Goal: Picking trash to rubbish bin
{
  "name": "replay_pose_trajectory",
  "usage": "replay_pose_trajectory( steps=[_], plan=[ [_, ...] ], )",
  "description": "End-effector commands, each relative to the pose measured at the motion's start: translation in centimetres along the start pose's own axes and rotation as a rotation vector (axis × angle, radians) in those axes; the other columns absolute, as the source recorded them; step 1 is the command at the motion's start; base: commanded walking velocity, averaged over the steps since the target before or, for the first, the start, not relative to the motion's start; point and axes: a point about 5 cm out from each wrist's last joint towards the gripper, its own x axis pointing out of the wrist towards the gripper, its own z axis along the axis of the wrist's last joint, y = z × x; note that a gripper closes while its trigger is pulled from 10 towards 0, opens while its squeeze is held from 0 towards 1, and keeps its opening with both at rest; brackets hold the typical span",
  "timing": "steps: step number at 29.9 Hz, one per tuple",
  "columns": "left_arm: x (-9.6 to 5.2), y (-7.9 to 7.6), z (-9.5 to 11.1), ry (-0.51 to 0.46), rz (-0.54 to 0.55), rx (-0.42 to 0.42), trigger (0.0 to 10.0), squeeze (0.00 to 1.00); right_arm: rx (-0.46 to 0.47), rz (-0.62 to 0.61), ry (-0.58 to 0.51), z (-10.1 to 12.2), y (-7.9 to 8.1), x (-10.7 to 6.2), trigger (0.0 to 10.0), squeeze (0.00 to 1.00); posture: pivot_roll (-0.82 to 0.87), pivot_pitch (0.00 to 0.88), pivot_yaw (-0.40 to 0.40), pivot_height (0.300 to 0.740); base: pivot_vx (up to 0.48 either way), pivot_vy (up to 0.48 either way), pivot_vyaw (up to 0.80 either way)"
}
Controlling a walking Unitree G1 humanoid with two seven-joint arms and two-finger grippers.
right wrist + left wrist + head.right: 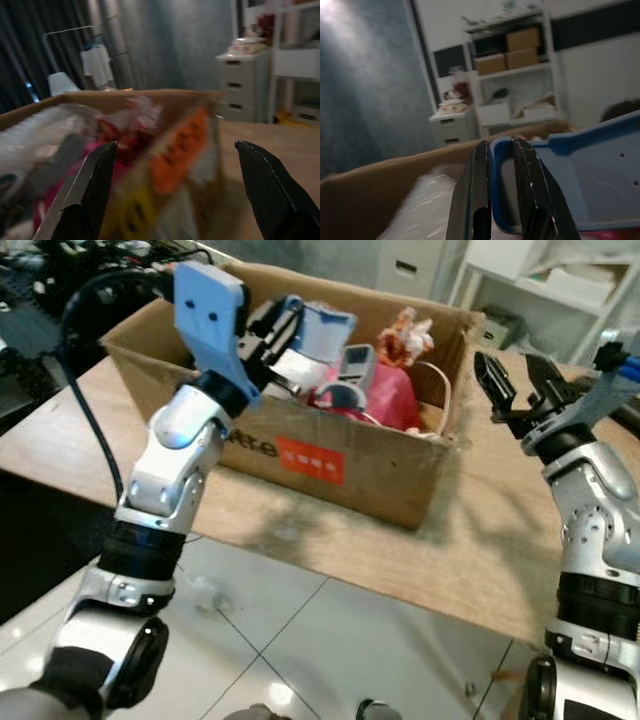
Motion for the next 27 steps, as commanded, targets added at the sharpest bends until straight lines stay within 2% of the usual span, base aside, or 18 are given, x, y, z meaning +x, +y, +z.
replay_pose_trajectory(
  steps=[1, 5, 7, 10, 12, 13, 14, 17, 18, 19, 20, 21, 23, 26, 27],
  plan=[
    [0.5, -0.4, 0.1, -0.001, -0.017, 0.056, 10.0, 0.0, -0.01, 0.01, -0.005, 0.5, -0.1, -0.6, 10.0, 0.0, -0.04, 0.152, 0.022, 0.74, 0.0, 0.0, -0.8],
    [0.6, -0.5, -0.6, 0.027, 0.0, 0.113, 10.0, 0.0, -0.021, 0.066, -0.003, 0.5, 0.8, -0.7, 10.0, 0.0, -0.05, 0.153, 0.025, 0.74, 0.0, 0.0, -0.8],
    [0.6, -0.5, -0.6, 0.027, 0.0, 0.113, 10.0, 0.0, -0.021, 0.066, -0.003, 0.5, 0.8, -0.7, 10.0, 0.0, -0.05, 0.153, 0.025, 0.74, 0.0, 0.0, -0.8],
    [0.7, -0.2, -0.9, 0.039, 0.031, 0.156, 10.0, 0.0, -0.033, 0.159, -0.001, 0.6, 2.2, -0.6, 10.0, 0.0, -0.05, 0.153, 0.025, 0.74, 0.0, 0.0, -0.8],
    [0.6, 0.0, -1.0, 0.043, 0.043, 0.171, 10.0, 0.0, -0.033, 0.182, 0.003, 0.6, 2.6, -0.5, 10.0, 0.0, -0.05, 0.15, 0.02, 0.74, 0.0, 0.0, -0.8],
    [0.4, 0.4, -1.2, 0.053, 0.059, 0.206, 10.0, 0.0, -0.033, 0.214, 0.048, 0.1, 3.2, -0.4, 10.0, 0.0, -0.05, 0.15, 0.02, 0.74, 0.0, 0.0, 0.0],
    [0.4, 0.4, -1.2, 0.053, 0.059, 0.206, 10.0, 0.0, -0.033, 0.214, 0.048, 0.1, 3.2, -0.4, 10.0, 0.0, -0.05, 0.15, 0.02, 0.74, 0.0, 0.0, 0.0],
    [0.0, 1.4, -1.7, 0.081, 0.104, 0.285, 10.0, 0.0, -0.094, 0.31, 0.24, -2.5, 4.6, -0.3, 10.0, 0.0, -0.06, 0.141, 0.008, 0.74, 0.0, 0.0, 0.0],
    [0.0, 1.4, -1.7, 0.081, 0.104, 0.285, 10.0, 0.0, -0.094, 0.31, 0.24, -2.5, 4.6, -0.3, 10.0, 0.0, -0.06, 0.141, 0.008, 0.74, 0.0, 0.0, 0.0],
    [-0.2, 2.0, -1.8, 0.093, 0.128, 0.313, 10.0, 0.0, -0.099, 0.387, 0.276, -3.2, 5.7, -0.5, 10.0, 0.0, -0.05, 0.139, 0.004, 0.74, 0.0, 0.0, 0.0],
    [-0.4, 2.6, -1.9, 0.101, 0.154, 0.344, 10.0, 0.0, -0.08, 0.465, 0.293, -3.6, 6.8, -0.7, 10.0, 0.0, -0.05, 0.136, -0.003, 0.74, 0.0, 0.0, 0.0],
    [-0.4, 2.6, -1.9, 0.101, 0.154, 0.344, 10.0, 0.0, -0.08, 0.465, 0.293, -3.6, 6.8, -0.7, 10.0, 0.0, -0.05, 0.136, -0.003, 0.74, 0.0, 0.0, 0.0],
    [-0.9, 4.1, -1.7, 0.106, 0.232, 0.416, 10.0, 0.0, -0.068, 0.594, 0.281, -3.6, 8.5, -1.1, 10.0, 0.0, -0.04, 0.133, -0.014, 0.74, 0.0, 0.0, 0.0],
    [-1.1, 4.9, -1.5, 0.112, 0.269, 0.464, 10.0, 0.0, -0.055, 0.618, 0.272, -3.3, 8.7, -1.0, 10.0, 0.0, -0.04, 0.131, -0.019, 0.74, 0.0, 0.0, 0.0],
    [-1.3, 5.9, -1.3, 0.125, 0.308, 0.526, 10.0, 0.0, -0.045, 0.655, 0.275, -3.1, 9.0, -1.1, 10.0, 0.0, -0.04, 0.131, -0.021, 0.74, 0.0, 0.0, 0.0]
  ],
)
